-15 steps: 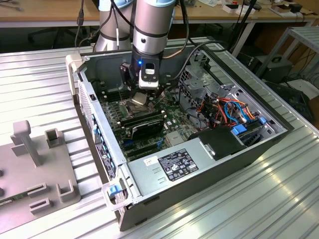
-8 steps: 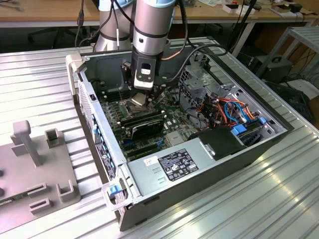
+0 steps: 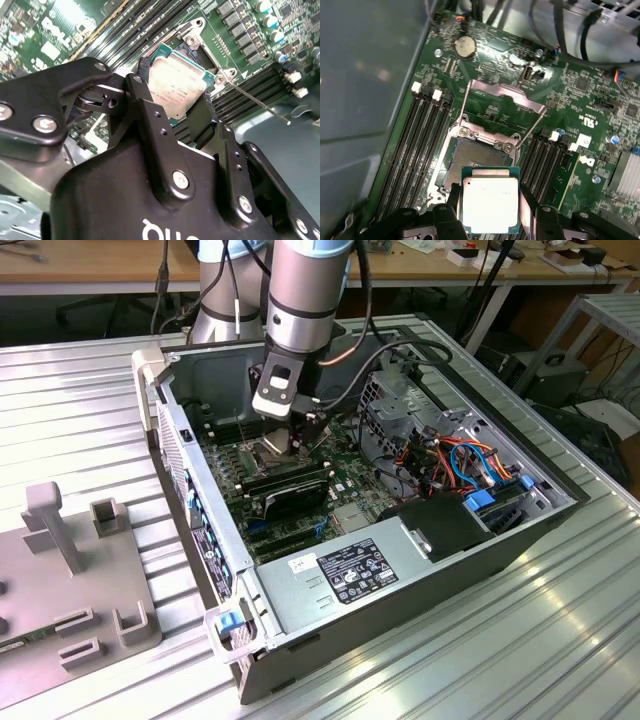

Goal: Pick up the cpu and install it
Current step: 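Place the cpu into insertion slot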

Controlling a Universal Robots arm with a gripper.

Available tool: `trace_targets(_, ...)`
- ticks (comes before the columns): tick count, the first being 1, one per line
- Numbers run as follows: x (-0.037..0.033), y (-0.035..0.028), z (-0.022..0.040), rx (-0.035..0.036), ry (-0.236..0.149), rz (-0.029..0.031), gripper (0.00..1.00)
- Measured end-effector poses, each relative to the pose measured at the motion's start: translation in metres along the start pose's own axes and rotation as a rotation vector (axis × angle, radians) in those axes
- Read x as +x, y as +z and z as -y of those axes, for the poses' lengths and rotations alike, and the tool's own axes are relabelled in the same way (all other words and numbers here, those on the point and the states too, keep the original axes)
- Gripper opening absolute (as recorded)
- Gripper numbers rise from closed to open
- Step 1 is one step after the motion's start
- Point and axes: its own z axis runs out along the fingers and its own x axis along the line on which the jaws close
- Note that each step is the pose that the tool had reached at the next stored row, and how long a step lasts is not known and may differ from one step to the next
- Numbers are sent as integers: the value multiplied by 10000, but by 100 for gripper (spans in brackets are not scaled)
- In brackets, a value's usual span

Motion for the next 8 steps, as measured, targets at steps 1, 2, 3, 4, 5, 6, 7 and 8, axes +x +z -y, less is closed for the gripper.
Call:
trace_targets(1,0,2,0,4,241,4,55)
trace_targets(2,0,3,0,6,405,6,55)
trace_targets(3,0,4,0,9,559,9,55)
trace_targets(4,0,5,0,12,759,12,55)
trace_targets(5,0,5,0,14,909,13,55)
trace_targets(6,0,6,0,18,1150,17,55)
trace_targets(7,0,7,0,21,1313,19,55)
trace_targets(8,0,7,0,22,1448,20,55)
